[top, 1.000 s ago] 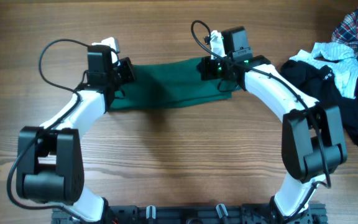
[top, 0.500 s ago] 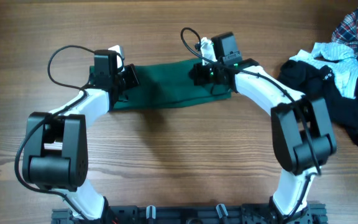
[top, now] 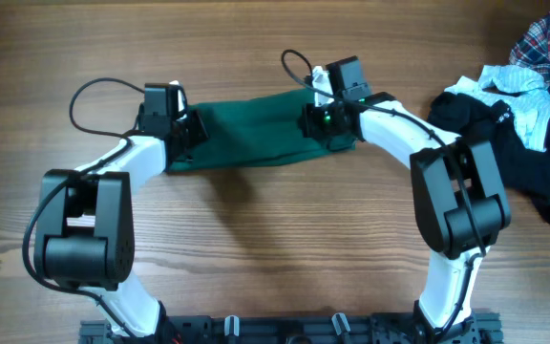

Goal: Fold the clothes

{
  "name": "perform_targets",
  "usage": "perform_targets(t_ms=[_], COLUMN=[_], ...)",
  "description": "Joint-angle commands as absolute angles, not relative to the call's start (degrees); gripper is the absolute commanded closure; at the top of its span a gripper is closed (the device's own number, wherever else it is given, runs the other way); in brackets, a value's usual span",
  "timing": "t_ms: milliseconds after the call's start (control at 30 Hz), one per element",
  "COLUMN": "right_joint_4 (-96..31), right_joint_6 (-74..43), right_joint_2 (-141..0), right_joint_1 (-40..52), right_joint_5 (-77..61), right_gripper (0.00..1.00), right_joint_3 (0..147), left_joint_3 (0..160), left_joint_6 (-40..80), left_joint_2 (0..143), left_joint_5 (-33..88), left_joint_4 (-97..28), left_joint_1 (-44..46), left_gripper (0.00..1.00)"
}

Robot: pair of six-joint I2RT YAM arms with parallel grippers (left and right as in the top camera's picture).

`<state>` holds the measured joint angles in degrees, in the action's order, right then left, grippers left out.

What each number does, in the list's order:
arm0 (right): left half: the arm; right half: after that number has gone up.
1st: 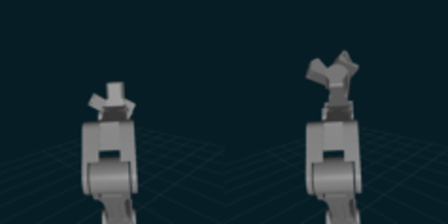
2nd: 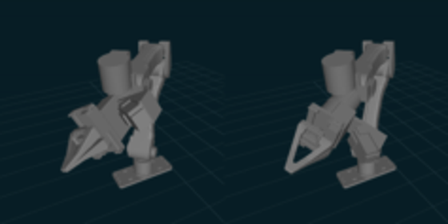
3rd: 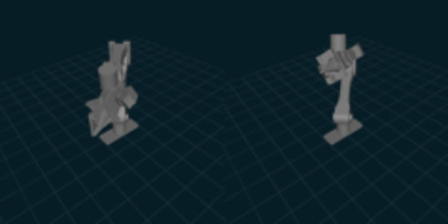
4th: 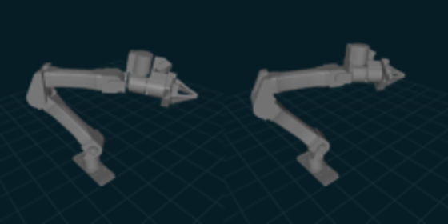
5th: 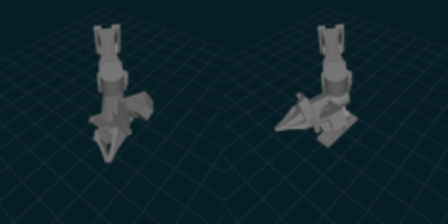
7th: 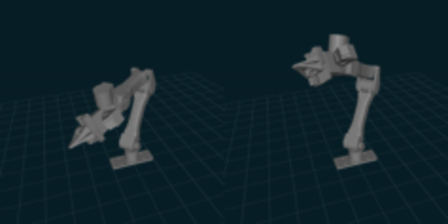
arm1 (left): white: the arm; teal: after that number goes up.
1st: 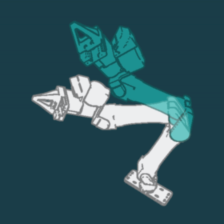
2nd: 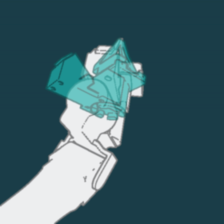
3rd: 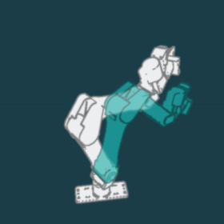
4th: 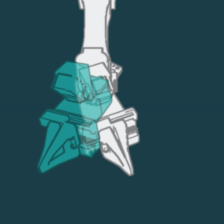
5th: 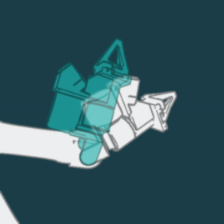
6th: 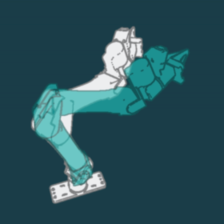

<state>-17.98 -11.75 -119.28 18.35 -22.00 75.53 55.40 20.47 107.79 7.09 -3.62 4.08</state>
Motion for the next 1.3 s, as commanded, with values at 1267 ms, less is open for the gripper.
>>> perform_targets(t_ms=[1267], right_joint_4=[-28.60], right_joint_6=[-14.81], right_joint_2=[-105.78], right_joint_1=[1.96], right_joint_5=[-27.09], right_gripper=[0.87], right_joint_3=[76.23], left_joint_3=[55.61], left_joint_6=[18.24], left_joint_2=[93.23], left_joint_5=[5.72], left_joint_4=[-9.39], left_joint_1=[-6.02], left_gripper=[0.95])
